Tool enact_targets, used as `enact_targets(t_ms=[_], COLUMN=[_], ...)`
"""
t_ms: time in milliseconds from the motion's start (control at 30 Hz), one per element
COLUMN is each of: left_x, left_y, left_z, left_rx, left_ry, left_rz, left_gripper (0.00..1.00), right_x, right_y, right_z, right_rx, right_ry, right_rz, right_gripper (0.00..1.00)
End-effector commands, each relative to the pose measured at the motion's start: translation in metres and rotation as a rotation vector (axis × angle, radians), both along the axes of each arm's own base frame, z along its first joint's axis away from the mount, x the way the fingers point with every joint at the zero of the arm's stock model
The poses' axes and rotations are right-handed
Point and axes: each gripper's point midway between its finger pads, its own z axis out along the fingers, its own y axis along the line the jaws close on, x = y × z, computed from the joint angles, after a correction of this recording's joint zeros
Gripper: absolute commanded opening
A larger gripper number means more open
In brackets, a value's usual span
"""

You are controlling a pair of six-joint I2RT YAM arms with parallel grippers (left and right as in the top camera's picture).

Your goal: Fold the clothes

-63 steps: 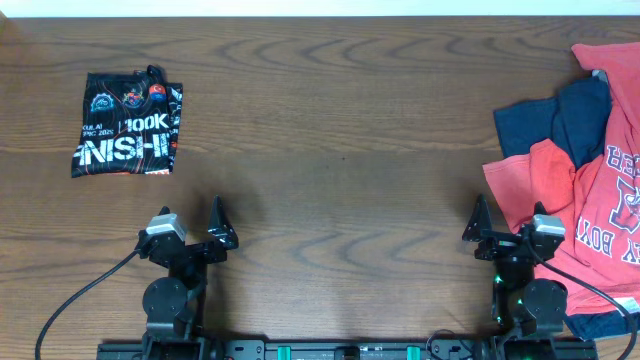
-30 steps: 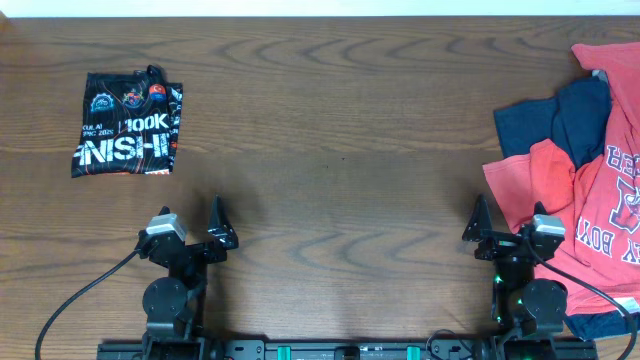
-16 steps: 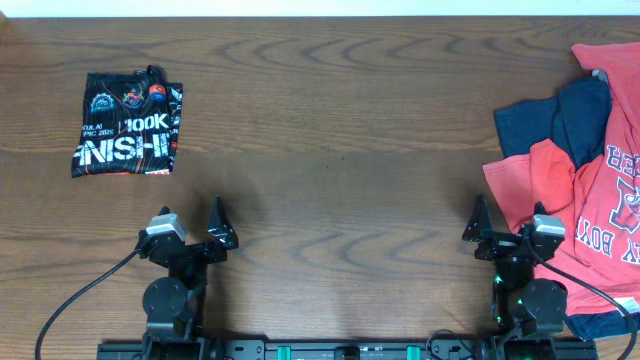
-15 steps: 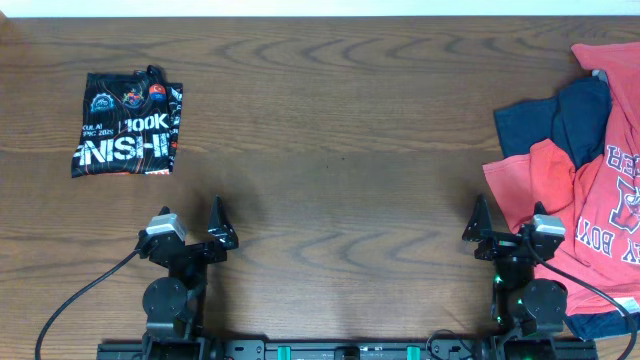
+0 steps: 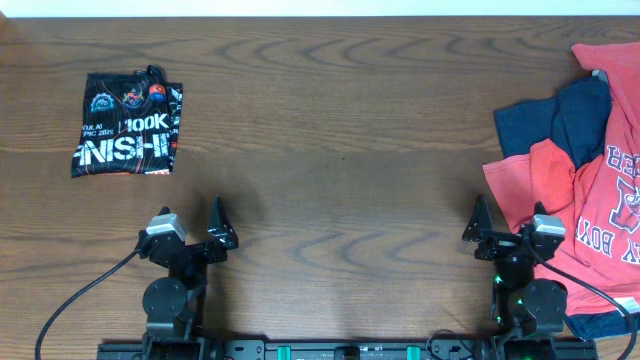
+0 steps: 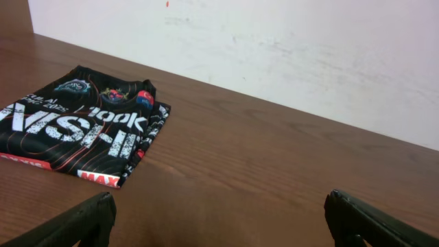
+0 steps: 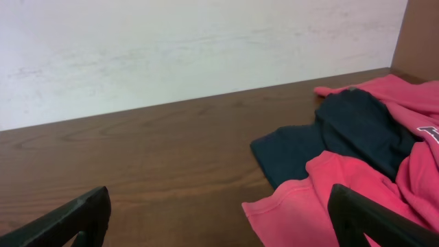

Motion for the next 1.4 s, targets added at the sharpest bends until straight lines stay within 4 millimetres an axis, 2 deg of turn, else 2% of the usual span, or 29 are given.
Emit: enact_targets(t_ms=[0,400,533,700,833,1000,1167,1233,1333,1367], left_x=[0.0,0.001,0.0,-0.003,-0.006,-0.009,-0.008,-0.006,-0.002,-0.002], left_y=[0.001,-0.004,-0.015,-0.015,-0.015,-0.015,-0.013,-0.014,-0.014,-0.014], left_z=[-0.018,-0.016,-0.019,-0.012,-0.009,-0.01,-0.004,-0.003,-0.006,-0.008], left_rx=[0.014,-0.003,-0.013,-0.017,-0.015,-0.014,-0.01,-0.009,-0.009,-0.009], left_ry=[0.041,0.03,0.053,0.094,0.183,0.345,0.487,0.534,0.577,0.587], left_rz=[0.002,-0.027,-0.087,-0.089,-0.088,-0.085,-0.077,-0.076,-0.075,-0.075], left_gripper=[0.98,0.98,0.98,0.98,0.98,0.98,0.98,0.98,0.98,0.98], right_x=[0.0,0.0,-0.001,-0.002,0.0,0.014,0.022,0.021,0.027,0.026], right_y=[-0.001,0.018,0.01,0.001,-0.012,-0.019,-0.034,-0.043,-0.048,-0.051], right_z=[-0.001,-0.004,-0.004,-0.003,-0.007,-0.01,-0.035,-0.052,-0.075,-0.085], right_rx=[-0.011,0.046,0.043,0.039,0.019,0.01,0.007,0.002,0.002,-0.002], right_ry=[0.003,0.018,0.058,0.162,0.3,0.479,0.756,0.89,0.99,1.024], right_rz=[-0.002,0.104,0.057,0.002,-0.074,-0.107,-0.167,-0.204,-0.217,-0.227], right_gripper=[0.99,0.99,0.99,0.99,0.99,0.99,0.99,0.99,0.99,0.96])
